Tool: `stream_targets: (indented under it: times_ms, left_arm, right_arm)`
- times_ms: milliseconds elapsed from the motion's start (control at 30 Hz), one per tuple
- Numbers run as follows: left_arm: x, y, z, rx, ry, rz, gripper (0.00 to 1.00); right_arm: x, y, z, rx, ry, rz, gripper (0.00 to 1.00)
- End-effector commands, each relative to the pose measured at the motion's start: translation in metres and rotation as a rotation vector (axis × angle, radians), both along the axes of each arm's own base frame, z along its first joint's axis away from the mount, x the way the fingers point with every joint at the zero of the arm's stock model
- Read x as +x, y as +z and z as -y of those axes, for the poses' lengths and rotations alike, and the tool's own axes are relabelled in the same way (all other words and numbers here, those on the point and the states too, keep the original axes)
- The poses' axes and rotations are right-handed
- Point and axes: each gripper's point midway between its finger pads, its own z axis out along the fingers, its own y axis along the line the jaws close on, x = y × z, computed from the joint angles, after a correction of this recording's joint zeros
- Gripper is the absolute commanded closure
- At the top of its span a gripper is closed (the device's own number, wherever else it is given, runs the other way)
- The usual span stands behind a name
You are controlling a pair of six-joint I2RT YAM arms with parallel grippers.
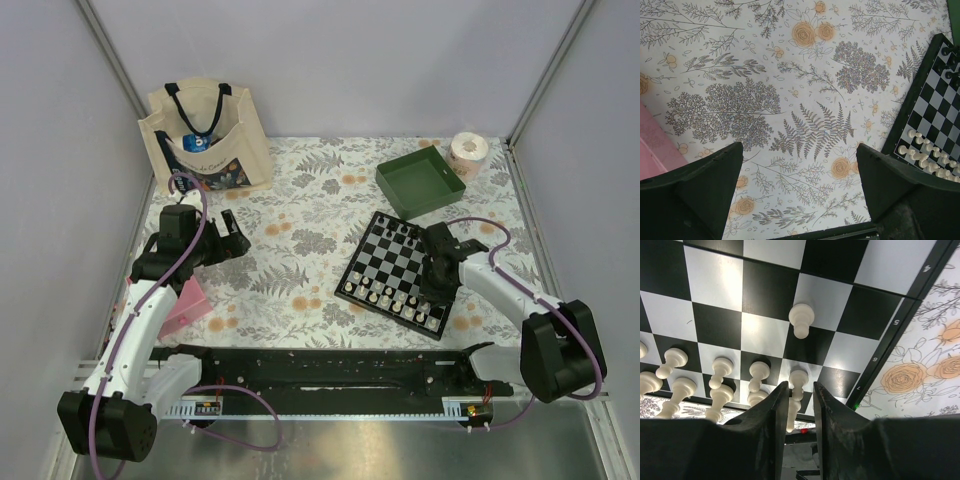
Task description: Set up the chess pieces on the board
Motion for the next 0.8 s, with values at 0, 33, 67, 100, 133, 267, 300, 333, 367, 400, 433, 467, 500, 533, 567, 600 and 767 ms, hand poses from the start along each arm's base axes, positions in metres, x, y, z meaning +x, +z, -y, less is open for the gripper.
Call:
stream_targets:
  times_ms: [0,33,67,100,133,267,300,333,367,400,433,467,500,533,567,600,767]
  left_arm:
    - [0.007,0.011,0.002,-0.013,-0.010,0.061,0.01]
    - [0.007,0.012,0.002,-0.013,-0.012,0.064,0.01]
    - [0.007,0.011,0.002,-0.012,-0.011,0.061,0.01]
    - [0.007,0.011,0.002,-0.012,-0.011,0.061,0.01]
    - [0.007,0.012,0.002,-0.012,-0.011,0.064,0.01]
    - [0.006,0.011,0.002,-0.014,-0.011,0.061,0.01]
    - [0.007,0.012,0.002,-0.014,-0.013,0.062,0.01]
    - [0.007,0.013,0.002,-0.014,-0.013,0.065,0.01]
    - [0.006,0.011,0.002,-0.013,-0.012,0.061,0.01]
    - [0.006,0.011,0.002,-0.013,-0.012,0.061,0.01]
    - [0.007,0.012,0.002,-0.010,-0.010,0.064,0.01]
    - [0.007,0.012,0.002,-0.012,-0.011,0.066,0.01]
    - [0.007,0.013,0.002,-0.012,-0.011,0.066,0.01]
    - [0.007,0.012,0.002,-0.012,-0.011,0.063,0.01]
    - [0.007,0.011,0.002,-0.014,-0.013,0.058,0.01]
    - [0.007,0.010,0.002,-0.014,-0.013,0.058,0.01]
    - [0.007,0.012,0.001,-0.007,-0.007,0.065,0.01]
  right_arm:
    - [0.017,0.023,0.010,-0.049,-0.022,0.109,0.64]
    - [0.021,0.028,0.012,-0.058,-0.025,0.131,0.63]
    - [0.025,0.032,0.013,-0.067,-0.024,0.152,0.62]
    - [0.029,0.036,0.016,-0.086,-0.034,0.167,0.61]
    - [0.033,0.039,0.017,-0.094,-0.035,0.179,0.60]
    - [0.048,0.040,0.017,-0.121,-0.021,0.175,0.59]
    - [0.051,0.038,0.017,-0.125,-0.019,0.171,0.59]
    - [0.055,0.036,0.016,-0.127,-0.015,0.164,0.59]
    - [0.058,0.035,0.015,-0.128,-0.014,0.156,0.59]
    - [0.059,0.033,0.015,-0.135,-0.012,0.150,0.59]
    - [0.062,0.032,0.016,-0.147,-0.011,0.151,0.59]
    - [0.064,0.030,0.018,-0.155,-0.009,0.145,0.59]
    - [0.067,0.029,0.018,-0.158,-0.006,0.143,0.59]
    - [0.067,0.027,0.018,-0.161,-0.006,0.132,0.59]
    - [0.067,0.024,0.018,-0.159,-0.003,0.127,0.59]
    - [0.067,0.022,0.017,-0.159,0.000,0.119,0.59]
    - [0.067,0.012,0.017,-0.149,0.002,0.108,0.59]
